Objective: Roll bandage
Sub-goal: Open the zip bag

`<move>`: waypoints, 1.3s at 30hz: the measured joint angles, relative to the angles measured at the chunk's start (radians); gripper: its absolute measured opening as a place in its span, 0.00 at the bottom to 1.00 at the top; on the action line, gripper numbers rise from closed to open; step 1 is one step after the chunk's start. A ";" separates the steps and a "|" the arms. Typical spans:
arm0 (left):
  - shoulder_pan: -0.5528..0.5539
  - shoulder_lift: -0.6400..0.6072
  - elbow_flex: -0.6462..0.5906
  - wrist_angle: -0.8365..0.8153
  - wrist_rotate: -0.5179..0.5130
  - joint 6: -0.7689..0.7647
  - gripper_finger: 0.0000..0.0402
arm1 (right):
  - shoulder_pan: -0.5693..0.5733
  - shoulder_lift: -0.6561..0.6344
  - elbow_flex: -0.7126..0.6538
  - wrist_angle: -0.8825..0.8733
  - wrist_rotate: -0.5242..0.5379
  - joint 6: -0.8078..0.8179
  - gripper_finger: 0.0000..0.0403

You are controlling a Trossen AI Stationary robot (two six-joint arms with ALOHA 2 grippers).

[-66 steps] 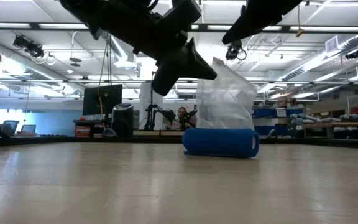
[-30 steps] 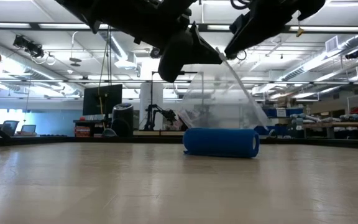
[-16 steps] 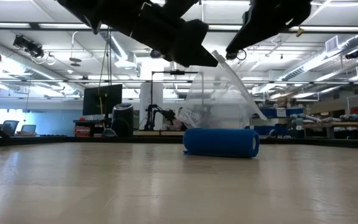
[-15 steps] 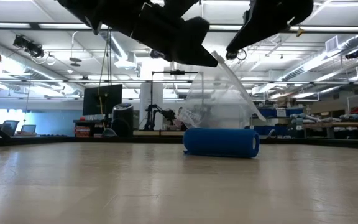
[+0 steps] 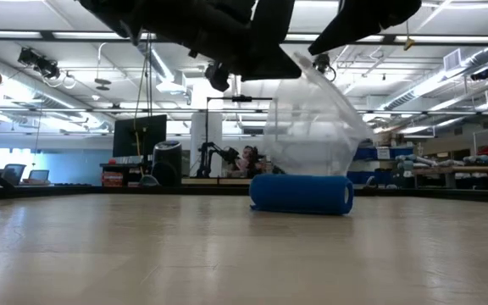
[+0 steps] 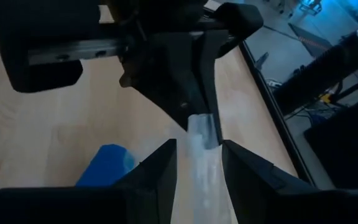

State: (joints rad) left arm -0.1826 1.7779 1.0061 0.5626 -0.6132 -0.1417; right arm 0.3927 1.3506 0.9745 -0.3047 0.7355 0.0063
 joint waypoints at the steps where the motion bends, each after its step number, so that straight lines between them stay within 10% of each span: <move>1: 0.001 0.000 0.000 0.016 0.000 0.000 0.00 | 0.004 0.002 0.000 0.000 0.005 0.000 0.31; 28: 0.053 0.001 0.001 0.152 0.134 -0.056 0.00 | 0.023 0.007 0.000 -0.072 0.239 -0.031 0.32; 39: 0.053 0.001 0.001 0.158 0.171 -0.054 0.00 | 0.036 0.007 0.000 -0.111 0.319 -0.028 0.04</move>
State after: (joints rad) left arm -0.1295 1.7790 1.0069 0.7201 -0.4420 -0.1953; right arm 0.4290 1.3571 0.9745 -0.4160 1.0547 -0.0221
